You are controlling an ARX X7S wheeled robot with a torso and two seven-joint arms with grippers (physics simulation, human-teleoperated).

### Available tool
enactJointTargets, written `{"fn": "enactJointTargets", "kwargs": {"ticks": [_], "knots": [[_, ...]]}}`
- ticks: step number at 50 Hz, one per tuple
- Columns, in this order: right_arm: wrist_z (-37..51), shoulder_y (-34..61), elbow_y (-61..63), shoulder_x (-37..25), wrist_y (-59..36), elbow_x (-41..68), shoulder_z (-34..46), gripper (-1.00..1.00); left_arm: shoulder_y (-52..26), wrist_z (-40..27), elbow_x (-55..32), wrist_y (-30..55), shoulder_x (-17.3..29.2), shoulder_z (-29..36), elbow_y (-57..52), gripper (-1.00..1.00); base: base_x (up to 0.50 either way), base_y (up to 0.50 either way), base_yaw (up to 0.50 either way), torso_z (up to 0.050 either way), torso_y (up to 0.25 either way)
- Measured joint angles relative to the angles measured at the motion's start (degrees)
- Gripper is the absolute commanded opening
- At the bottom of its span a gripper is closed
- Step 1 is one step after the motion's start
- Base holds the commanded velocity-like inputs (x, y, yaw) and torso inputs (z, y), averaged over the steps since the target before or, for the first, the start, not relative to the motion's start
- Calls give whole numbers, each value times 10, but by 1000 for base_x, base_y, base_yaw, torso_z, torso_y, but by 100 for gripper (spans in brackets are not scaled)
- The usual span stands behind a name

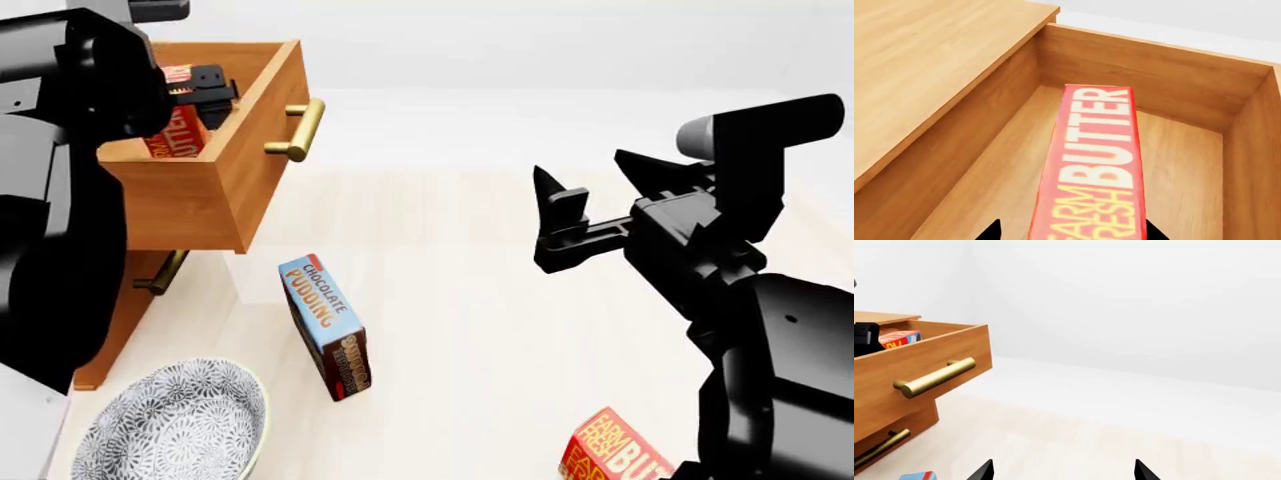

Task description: Put the butter at the front in the top drawer of the cabinet and close it.

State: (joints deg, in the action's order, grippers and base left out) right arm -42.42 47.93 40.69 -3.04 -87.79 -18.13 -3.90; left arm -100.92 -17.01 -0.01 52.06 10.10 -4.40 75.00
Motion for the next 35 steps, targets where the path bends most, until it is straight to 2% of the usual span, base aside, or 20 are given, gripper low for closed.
{"fn": "enactJointTargets", "kwargs": {"ticks": [35], "knots": [[3,0,1,-1,2,12,-2,100,-53,12,2,-32,0,23,0,100,0,0,0,0,0]]}}
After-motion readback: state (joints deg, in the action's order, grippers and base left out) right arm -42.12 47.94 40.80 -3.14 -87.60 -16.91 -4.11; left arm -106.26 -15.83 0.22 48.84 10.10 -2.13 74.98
